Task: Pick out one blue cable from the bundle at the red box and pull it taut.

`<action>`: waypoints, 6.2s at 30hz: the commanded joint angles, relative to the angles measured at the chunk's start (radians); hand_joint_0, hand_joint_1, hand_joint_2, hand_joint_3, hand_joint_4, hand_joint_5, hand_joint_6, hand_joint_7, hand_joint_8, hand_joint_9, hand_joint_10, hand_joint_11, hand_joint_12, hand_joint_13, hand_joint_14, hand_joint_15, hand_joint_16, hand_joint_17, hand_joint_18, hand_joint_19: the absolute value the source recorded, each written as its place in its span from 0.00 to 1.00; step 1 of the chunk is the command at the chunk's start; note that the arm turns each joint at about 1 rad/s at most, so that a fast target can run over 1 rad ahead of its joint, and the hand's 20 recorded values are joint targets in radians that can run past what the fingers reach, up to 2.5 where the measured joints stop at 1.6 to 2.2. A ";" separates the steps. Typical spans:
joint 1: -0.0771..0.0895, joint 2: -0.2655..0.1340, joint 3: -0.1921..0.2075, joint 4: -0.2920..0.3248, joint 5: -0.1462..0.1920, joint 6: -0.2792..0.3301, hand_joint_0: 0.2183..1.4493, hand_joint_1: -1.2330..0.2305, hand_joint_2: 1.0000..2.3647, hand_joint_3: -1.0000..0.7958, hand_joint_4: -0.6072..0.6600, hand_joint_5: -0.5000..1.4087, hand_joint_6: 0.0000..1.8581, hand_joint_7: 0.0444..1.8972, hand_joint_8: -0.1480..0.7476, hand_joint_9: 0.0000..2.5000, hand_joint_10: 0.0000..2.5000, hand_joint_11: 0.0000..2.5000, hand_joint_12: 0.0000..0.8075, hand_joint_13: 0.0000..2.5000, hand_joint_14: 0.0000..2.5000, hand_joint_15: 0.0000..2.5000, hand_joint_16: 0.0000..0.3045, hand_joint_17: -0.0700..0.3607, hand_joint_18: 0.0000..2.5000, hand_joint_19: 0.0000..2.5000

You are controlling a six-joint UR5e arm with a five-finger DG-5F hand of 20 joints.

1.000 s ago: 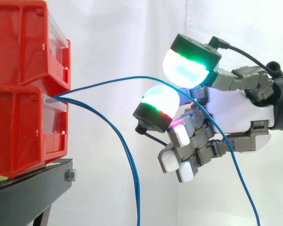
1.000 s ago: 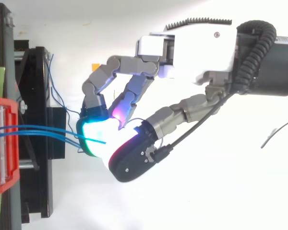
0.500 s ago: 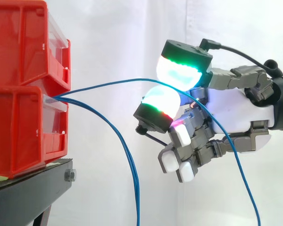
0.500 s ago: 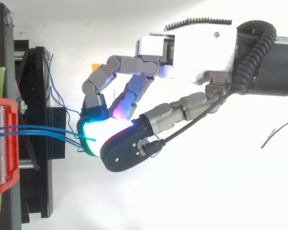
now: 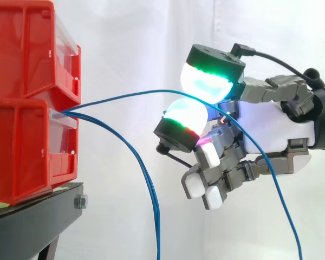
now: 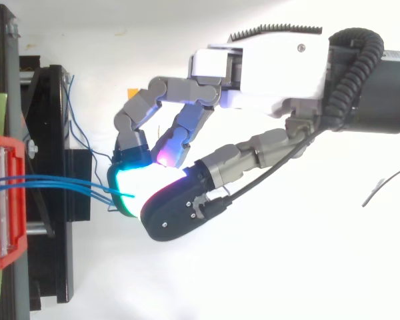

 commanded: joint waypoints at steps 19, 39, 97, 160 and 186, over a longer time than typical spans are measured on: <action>0.000 0.000 -0.001 -0.009 0.000 0.027 0.33 0.31 0.01 0.39 0.52 0.19 0.49 0.58 0.47 0.45 0.01 0.22 0.41 0.37 0.01 0.17 0.15 0.41 0.32 0.23; 0.000 0.000 -0.001 -0.012 0.002 0.027 0.29 0.35 0.01 0.47 0.51 0.21 0.50 0.61 0.52 0.49 0.01 0.20 0.48 0.39 0.01 0.17 0.18 0.45 0.33 0.24; -0.017 -0.002 -0.047 0.057 -0.029 0.303 0.31 0.35 0.02 0.47 0.52 0.20 0.49 0.62 0.70 0.53 0.00 0.06 0.39 0.39 0.00 0.09 0.13 0.37 0.33 0.20; -0.031 -0.002 -0.047 0.012 -0.040 0.086 0.34 0.37 0.02 0.44 0.51 0.19 0.50 0.58 0.50 0.62 0.01 0.52 0.39 0.49 0.53 0.59 0.14 0.39 0.51 0.58; -0.037 0.000 -0.047 -0.031 -0.150 0.091 0.34 0.37 0.02 0.44 0.51 0.19 0.50 0.58 0.50 0.62 0.01 0.52 0.39 0.50 0.53 0.59 0.14 0.38 0.51 0.58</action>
